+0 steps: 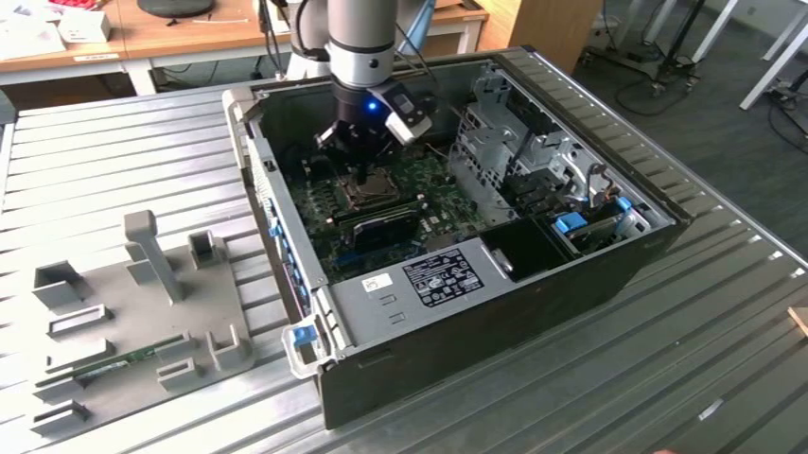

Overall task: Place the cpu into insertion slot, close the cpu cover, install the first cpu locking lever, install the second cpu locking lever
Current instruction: 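Close the cpu cover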

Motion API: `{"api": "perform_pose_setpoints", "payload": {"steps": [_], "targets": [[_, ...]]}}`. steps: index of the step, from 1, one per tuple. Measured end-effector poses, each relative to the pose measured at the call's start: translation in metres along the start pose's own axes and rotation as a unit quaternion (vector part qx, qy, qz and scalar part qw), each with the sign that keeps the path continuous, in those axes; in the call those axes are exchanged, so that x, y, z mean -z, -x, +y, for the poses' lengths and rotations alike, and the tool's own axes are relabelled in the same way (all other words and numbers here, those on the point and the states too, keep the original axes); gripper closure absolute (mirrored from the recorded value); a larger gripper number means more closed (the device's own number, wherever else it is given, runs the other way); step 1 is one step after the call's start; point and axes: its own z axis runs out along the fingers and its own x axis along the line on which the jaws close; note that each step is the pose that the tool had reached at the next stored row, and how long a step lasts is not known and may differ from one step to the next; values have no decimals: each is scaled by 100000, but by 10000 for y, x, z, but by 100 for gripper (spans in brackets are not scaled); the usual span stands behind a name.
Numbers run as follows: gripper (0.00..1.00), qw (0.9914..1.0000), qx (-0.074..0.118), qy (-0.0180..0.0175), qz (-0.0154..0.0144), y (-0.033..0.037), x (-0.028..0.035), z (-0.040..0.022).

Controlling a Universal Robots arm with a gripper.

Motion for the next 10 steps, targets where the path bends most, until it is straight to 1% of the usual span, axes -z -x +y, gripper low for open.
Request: {"api": "perform_pose_setpoints", "payload": {"steps": [3,5,6,10], "targets": [[89,100000,2,3,14,88,-3,3],[89,100000,-4,-2,15,132,-4,5],[89,100000,1,-1,16,144,-4,5],[89,100000,-4,-2,16,147,-3,6]]}}
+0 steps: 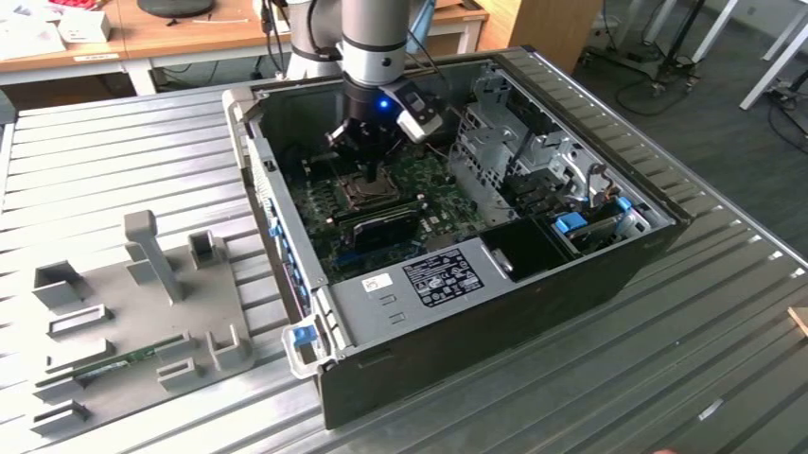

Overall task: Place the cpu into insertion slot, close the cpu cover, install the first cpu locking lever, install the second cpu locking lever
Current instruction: 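Close the cpu cover, then install the first cpu locking lever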

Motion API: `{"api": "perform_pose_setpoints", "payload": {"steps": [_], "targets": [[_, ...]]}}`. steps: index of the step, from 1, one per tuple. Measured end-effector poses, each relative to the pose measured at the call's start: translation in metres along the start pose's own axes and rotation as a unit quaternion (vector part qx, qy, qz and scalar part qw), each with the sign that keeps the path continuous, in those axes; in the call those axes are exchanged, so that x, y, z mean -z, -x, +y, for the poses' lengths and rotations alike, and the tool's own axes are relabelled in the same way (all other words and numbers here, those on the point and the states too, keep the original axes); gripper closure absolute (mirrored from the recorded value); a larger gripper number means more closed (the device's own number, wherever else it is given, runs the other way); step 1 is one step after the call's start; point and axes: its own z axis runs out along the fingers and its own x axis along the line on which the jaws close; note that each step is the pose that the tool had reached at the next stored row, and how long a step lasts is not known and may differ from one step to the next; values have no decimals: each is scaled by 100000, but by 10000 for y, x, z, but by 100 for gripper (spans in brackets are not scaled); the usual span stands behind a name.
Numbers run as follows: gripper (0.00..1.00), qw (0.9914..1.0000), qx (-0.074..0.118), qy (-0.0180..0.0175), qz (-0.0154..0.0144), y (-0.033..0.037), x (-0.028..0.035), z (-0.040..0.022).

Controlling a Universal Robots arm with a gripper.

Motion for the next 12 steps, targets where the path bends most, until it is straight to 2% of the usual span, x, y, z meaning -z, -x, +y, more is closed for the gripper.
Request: {"api": "perform_pose_setpoints", "payload": {"steps": [12], "targets": [[89,100000,1,-9,8,0,22,0]]}}
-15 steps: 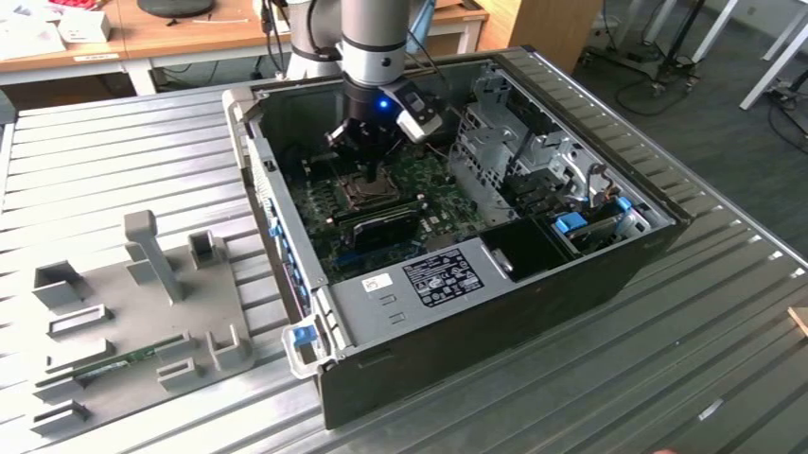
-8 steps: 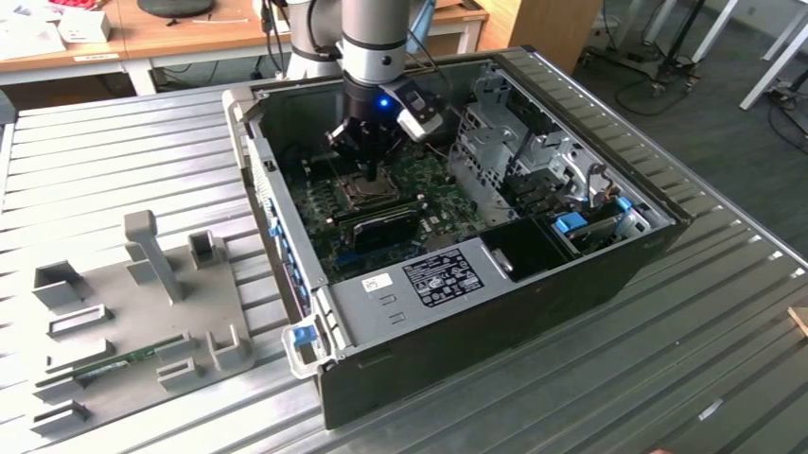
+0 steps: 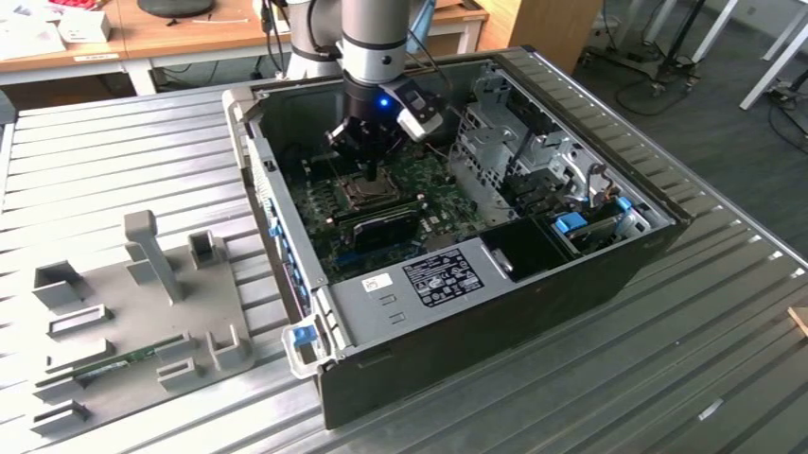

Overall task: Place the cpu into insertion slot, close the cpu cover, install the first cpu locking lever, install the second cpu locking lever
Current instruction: 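Install the first cpu locking lever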

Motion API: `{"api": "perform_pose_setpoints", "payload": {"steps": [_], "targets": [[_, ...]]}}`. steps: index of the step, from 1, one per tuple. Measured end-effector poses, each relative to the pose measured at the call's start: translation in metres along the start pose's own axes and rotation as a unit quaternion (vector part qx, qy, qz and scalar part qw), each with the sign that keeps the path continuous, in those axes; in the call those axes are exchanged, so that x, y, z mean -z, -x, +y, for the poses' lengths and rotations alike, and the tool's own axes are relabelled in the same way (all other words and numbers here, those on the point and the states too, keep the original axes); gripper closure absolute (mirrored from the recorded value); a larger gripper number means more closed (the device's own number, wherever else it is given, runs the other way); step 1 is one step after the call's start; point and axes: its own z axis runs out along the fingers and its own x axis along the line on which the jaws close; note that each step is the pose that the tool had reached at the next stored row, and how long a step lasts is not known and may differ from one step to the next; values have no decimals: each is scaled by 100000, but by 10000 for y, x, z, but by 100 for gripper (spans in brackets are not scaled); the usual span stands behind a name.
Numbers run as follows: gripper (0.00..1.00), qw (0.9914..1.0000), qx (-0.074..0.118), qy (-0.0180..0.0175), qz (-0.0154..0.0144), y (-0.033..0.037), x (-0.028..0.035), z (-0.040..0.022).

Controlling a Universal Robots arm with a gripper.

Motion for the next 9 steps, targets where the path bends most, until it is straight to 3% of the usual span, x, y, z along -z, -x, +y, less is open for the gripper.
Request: {"api": "perform_pose_setpoints", "payload": {"steps": [9], "targets": [[89,100000,-2,5,138,3,82,2]]}}
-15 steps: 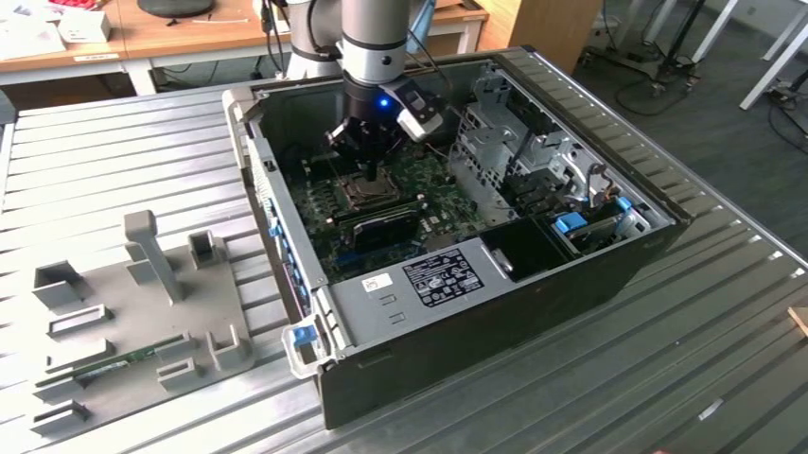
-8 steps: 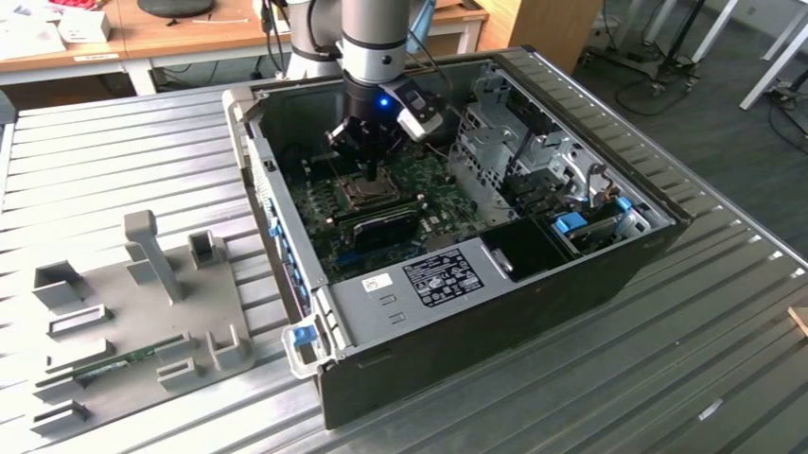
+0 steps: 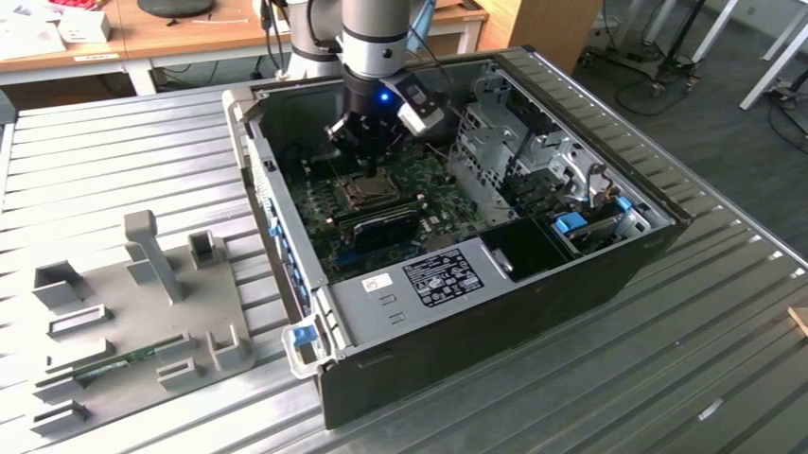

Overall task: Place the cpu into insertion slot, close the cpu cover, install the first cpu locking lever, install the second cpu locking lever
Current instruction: 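Install the first cpu locking lever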

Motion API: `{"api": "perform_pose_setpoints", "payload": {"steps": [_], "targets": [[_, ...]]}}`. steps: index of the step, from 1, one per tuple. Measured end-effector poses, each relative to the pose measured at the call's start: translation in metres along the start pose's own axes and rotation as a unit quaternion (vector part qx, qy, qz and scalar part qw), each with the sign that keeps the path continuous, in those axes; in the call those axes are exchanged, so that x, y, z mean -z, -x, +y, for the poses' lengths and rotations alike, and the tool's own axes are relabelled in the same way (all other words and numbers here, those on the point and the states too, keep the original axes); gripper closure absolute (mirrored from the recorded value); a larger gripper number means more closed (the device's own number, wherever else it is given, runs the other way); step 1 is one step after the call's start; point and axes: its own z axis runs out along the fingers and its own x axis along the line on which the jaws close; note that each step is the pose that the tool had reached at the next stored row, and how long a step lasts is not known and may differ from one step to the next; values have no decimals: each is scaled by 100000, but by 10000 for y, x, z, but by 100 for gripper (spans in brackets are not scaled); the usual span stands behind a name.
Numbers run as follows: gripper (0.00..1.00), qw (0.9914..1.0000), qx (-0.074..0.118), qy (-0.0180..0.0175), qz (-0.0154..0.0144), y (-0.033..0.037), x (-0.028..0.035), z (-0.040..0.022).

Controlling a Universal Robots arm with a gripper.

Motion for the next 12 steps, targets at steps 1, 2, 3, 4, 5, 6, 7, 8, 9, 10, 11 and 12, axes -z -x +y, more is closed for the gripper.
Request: {"api": "perform_pose_setpoints", "payload": {"steps": [1,2,3,4,5,6,7,8,9,10,11,12], "targets": [[89,100000,1,0,11,0,11,0],[89,100000,1,0,21,1,20,0],[89,100000,-1,-2,29,1,28,1],[89,100000,1,-4,38,1,35,1],[89,100000,-4,1,38,1,39,1],[89,100000,-4,14,35,1,39,1],[89,100000,0,-1,43,1,47,1],[89,100000,0,1,42,1,53,1],[89,100000,-1,-1,43,1,54,1],[89,100000,-1,-2,42,1,54,1],[89,100000,0,-2,43,1,54,1],[89,100000,1,-3,42,2,55,1]]}}
